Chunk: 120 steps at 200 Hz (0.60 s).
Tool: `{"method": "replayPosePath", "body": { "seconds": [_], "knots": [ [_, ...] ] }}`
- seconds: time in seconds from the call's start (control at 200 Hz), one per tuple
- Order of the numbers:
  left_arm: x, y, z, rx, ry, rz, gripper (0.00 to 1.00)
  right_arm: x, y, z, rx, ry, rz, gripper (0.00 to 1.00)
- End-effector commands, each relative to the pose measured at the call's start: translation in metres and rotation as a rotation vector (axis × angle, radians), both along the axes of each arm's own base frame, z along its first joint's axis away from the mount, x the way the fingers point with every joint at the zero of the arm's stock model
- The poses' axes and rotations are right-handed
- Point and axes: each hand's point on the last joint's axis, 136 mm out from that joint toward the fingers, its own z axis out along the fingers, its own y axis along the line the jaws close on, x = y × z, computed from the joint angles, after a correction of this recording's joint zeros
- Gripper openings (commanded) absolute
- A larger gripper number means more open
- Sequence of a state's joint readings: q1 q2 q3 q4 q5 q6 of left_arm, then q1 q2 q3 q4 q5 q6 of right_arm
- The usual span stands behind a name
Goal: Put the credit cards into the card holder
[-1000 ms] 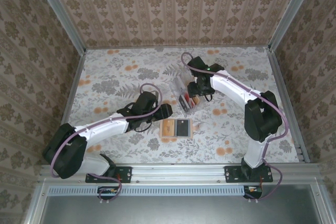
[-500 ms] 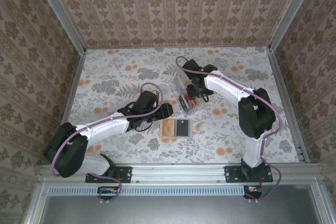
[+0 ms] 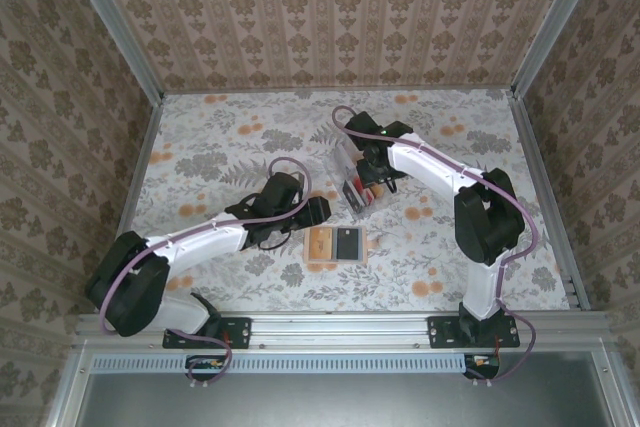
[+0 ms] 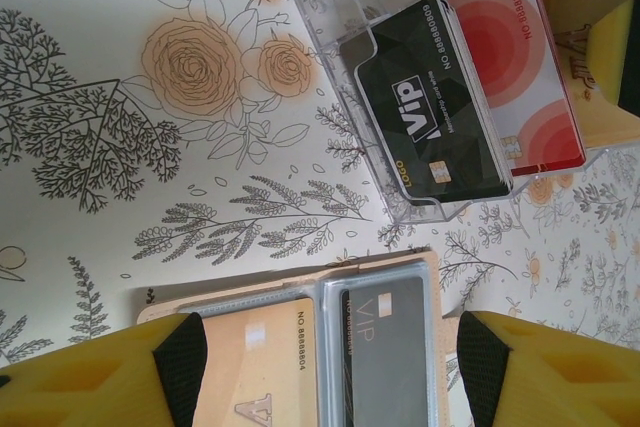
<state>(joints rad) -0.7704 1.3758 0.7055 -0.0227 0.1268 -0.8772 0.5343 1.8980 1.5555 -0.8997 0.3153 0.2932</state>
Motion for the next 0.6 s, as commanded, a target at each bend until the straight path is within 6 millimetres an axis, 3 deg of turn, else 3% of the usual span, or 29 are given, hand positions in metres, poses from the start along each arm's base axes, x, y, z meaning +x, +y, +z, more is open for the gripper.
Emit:
{"method": "replayPosePath", "body": {
  "seconds": [0.0,0.595],
  "knots": [
    [0.0052,-0.0043,0.0073,-0.010,-0.017,-0.013,0.70,-0.0007,-0.0063,0.0253,-0.044,-0.045,0.007,0.61],
    [0.0063,-0.0072,0.0082,-0.016,-0.015,-0.019,0.70,0.0010,-0.0035,0.0312,-0.102,-0.071,0.029,0.42]
  ]
}}
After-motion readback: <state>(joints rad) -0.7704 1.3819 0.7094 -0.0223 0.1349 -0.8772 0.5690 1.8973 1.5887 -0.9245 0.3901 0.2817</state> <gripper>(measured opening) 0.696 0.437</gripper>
